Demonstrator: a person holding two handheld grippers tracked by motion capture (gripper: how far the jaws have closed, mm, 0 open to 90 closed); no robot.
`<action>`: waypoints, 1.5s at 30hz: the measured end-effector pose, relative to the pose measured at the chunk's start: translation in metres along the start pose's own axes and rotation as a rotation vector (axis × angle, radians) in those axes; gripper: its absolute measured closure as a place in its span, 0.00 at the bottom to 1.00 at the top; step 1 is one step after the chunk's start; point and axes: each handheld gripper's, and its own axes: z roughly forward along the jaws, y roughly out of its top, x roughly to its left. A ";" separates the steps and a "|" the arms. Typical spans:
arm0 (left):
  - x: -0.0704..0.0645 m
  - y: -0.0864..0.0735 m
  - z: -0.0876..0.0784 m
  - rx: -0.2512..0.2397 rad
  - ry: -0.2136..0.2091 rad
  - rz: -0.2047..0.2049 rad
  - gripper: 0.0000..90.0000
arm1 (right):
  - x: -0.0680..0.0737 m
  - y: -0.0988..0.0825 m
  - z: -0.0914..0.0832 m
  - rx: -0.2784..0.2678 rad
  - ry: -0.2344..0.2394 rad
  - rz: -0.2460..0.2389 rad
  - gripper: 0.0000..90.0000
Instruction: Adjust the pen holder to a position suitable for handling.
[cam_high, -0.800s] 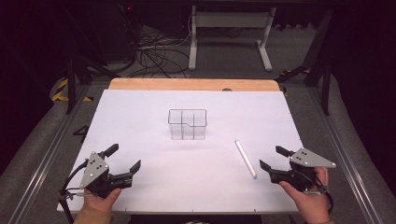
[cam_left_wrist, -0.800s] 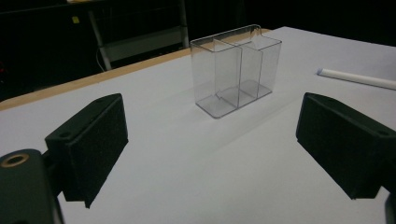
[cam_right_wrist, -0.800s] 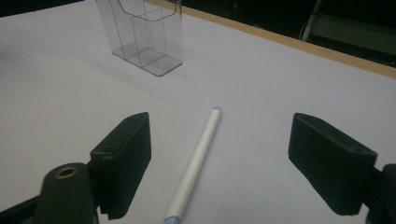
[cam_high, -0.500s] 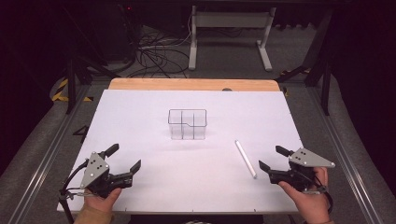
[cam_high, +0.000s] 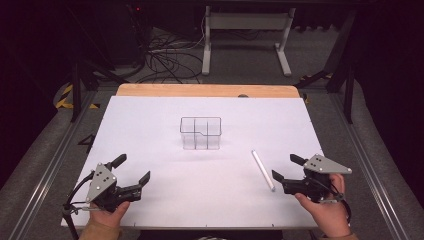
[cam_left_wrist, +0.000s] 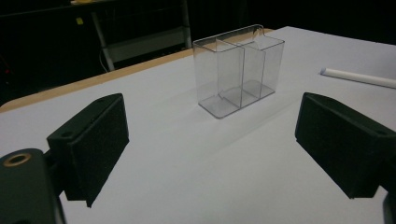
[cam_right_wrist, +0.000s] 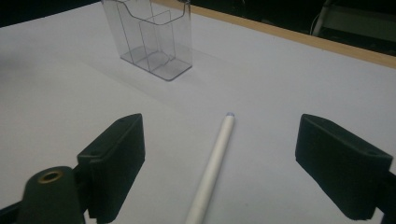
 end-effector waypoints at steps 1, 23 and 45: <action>0.000 0.000 0.000 0.000 -0.001 -0.002 0.12 | 0.000 0.006 0.003 -0.001 0.011 0.004 0.23; 0.002 0.003 0.008 -0.006 -0.012 0.013 0.12 | -0.003 0.048 0.046 0.069 0.031 -0.013 0.27; 0.001 0.004 0.012 -0.005 -0.015 0.028 0.12 | -0.008 0.060 0.067 0.075 0.028 -0.014 0.23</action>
